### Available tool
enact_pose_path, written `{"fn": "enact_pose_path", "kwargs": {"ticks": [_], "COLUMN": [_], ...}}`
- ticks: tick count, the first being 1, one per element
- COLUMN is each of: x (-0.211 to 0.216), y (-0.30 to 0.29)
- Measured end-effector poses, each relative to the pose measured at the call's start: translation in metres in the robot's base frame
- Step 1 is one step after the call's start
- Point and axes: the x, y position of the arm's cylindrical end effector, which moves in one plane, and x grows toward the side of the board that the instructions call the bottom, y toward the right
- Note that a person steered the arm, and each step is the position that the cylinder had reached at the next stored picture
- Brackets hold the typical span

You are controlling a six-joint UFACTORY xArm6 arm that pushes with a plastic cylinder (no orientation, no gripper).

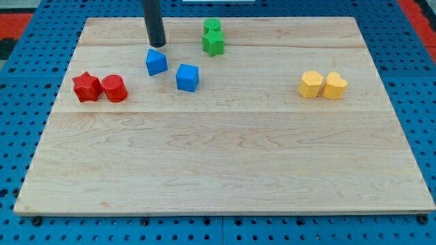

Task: Move the blue cube left to the yellow hexagon

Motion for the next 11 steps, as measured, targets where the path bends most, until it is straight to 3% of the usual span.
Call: {"fn": "enact_pose_path", "kwargs": {"ticks": [3,5,7,9,10,11], "x": [0.070,0.092,0.145,0.144,0.148,0.164], "y": [-0.015,0.078,0.103,0.221,0.200,0.094]}}
